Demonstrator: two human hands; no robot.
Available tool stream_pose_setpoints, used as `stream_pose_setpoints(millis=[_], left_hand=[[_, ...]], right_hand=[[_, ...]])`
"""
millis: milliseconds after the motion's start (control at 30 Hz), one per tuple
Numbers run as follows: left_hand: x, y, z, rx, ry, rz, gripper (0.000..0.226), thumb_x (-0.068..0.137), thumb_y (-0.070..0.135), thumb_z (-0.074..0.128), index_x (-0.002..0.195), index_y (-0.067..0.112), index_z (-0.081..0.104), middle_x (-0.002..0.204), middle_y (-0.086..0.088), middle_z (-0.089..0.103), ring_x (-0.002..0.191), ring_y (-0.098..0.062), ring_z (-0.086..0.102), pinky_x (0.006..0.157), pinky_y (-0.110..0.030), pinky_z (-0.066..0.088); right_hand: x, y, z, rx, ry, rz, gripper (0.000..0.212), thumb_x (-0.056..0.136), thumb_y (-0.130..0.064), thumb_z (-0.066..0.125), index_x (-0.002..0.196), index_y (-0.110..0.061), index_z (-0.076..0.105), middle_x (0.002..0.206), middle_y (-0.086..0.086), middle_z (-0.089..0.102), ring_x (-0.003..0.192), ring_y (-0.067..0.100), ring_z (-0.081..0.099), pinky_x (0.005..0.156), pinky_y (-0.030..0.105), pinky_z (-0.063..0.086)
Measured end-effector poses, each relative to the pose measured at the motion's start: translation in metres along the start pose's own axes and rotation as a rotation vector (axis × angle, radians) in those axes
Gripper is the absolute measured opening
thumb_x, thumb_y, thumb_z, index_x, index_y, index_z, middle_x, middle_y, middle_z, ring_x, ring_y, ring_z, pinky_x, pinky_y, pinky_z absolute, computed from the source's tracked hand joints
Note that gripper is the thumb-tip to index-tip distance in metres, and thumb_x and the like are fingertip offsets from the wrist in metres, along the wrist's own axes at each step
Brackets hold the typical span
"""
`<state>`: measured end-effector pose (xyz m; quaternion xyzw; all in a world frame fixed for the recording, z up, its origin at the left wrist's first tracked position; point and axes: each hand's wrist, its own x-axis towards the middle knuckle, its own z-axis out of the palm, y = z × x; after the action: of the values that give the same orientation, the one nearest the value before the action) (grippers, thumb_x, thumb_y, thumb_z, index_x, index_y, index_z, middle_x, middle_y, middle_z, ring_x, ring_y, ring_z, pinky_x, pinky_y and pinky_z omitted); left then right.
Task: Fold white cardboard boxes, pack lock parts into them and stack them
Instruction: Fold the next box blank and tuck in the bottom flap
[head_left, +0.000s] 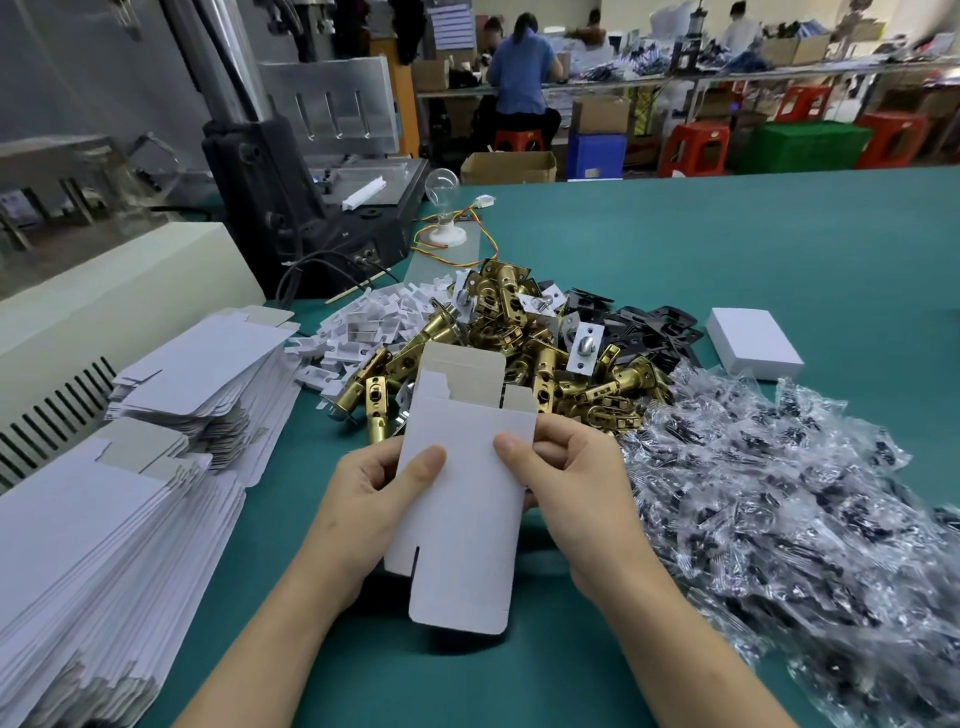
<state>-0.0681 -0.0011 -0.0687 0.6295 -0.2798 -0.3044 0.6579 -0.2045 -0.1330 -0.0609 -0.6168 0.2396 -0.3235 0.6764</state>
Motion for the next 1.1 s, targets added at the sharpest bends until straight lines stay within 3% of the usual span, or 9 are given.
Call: stream_pose_setpoints(millis=[167,267,400,467,567,667,767,933,1100], left_hand=[[0.0007,-0.0002,-0.0001,-0.022,-0.001,-0.010,0.030,0.081,0.046,0.080,0.097,0.021,0.083,0.099,-0.013,0.081,0.083,-0.022,0.078,0.066,-0.031,0.063],[0.0022,-0.0027,0.0011,-0.040,0.006,-0.021,0.027,0.084,0.044,0.074,0.100,0.024,0.083,0.102,-0.011,0.081,0.087,-0.024,0.079,0.068,-0.030,0.063],[0.0044,-0.0027,0.0036,-0.001,0.071,0.096,0.039,0.086,0.044,0.073,0.125,0.042,0.066,0.110,0.003,0.080,0.098,-0.015,0.078,0.073,-0.024,0.061],[0.0055,-0.0026,0.0033,0.021,0.092,0.173,0.053,0.086,0.044,0.074,0.135,0.050,0.055,0.113,0.006,0.078,0.099,-0.013,0.077,0.073,-0.024,0.061],[0.0045,-0.0029,0.0023,0.032,0.093,0.254,0.059,0.086,0.043,0.074,0.141,0.054,0.056,0.114,0.003,0.076,0.096,-0.013,0.077,0.074,-0.026,0.061],[0.0024,-0.0020,0.0006,0.035,0.069,0.282,0.056,0.083,0.047,0.072,0.138,0.054,0.061,0.115,0.000,0.077,0.095,-0.011,0.075,0.072,-0.024,0.059],[0.0010,-0.0015,0.0001,0.029,0.036,0.292,0.050,0.084,0.042,0.070,0.134,0.046,0.066,0.115,0.000,0.077,0.096,-0.012,0.074,0.070,-0.025,0.059],[-0.0013,0.0004,0.0028,0.050,0.023,0.273,0.025,0.082,0.045,0.067,0.105,0.040,0.074,0.097,0.002,0.077,0.081,-0.009,0.071,0.064,-0.022,0.057],[-0.0016,0.0013,0.0031,0.064,0.007,0.252,0.024,0.083,0.047,0.066,0.102,0.034,0.074,0.092,0.003,0.076,0.080,-0.008,0.070,0.064,-0.022,0.057]], right_hand=[[-0.0007,0.0001,0.0000,-0.006,-0.009,-0.028,0.024,0.097,-0.014,0.068,0.098,-0.036,0.078,0.090,-0.001,0.081,0.085,0.017,0.078,0.063,0.024,0.057],[-0.0011,-0.0009,0.0010,0.024,-0.023,-0.056,0.021,0.097,-0.019,0.069,0.106,-0.037,0.074,0.092,0.001,0.080,0.088,0.017,0.077,0.065,0.026,0.058],[-0.0012,-0.0029,0.0031,0.068,-0.054,-0.096,0.034,0.098,-0.025,0.067,0.124,-0.045,0.062,0.098,0.002,0.080,0.095,0.016,0.076,0.075,0.032,0.063],[-0.0014,-0.0033,0.0040,0.079,-0.073,-0.104,0.035,0.098,-0.025,0.065,0.124,-0.049,0.063,0.103,0.002,0.079,0.098,0.018,0.075,0.078,0.036,0.063],[-0.0015,-0.0037,0.0043,0.088,-0.082,-0.092,0.034,0.092,-0.032,0.066,0.121,-0.051,0.066,0.104,0.003,0.077,0.099,0.020,0.074,0.082,0.038,0.063],[-0.0015,-0.0030,0.0033,0.084,-0.099,-0.081,0.035,0.090,-0.036,0.067,0.122,-0.052,0.066,0.101,0.004,0.075,0.098,0.018,0.073,0.079,0.031,0.061],[-0.0017,-0.0030,0.0029,0.071,-0.117,-0.073,0.035,0.091,-0.040,0.066,0.124,-0.049,0.066,0.099,0.002,0.073,0.097,0.018,0.073,0.076,0.032,0.062],[-0.0009,-0.0038,0.0023,0.055,-0.134,-0.058,0.027,0.090,-0.034,0.065,0.116,-0.040,0.069,0.087,-0.006,0.068,0.084,0.009,0.071,0.067,0.022,0.056],[0.0001,-0.0029,0.0009,0.055,-0.128,-0.053,0.021,0.089,-0.034,0.066,0.109,-0.035,0.069,0.096,-0.001,0.072,0.087,0.010,0.070,0.068,0.022,0.056]])
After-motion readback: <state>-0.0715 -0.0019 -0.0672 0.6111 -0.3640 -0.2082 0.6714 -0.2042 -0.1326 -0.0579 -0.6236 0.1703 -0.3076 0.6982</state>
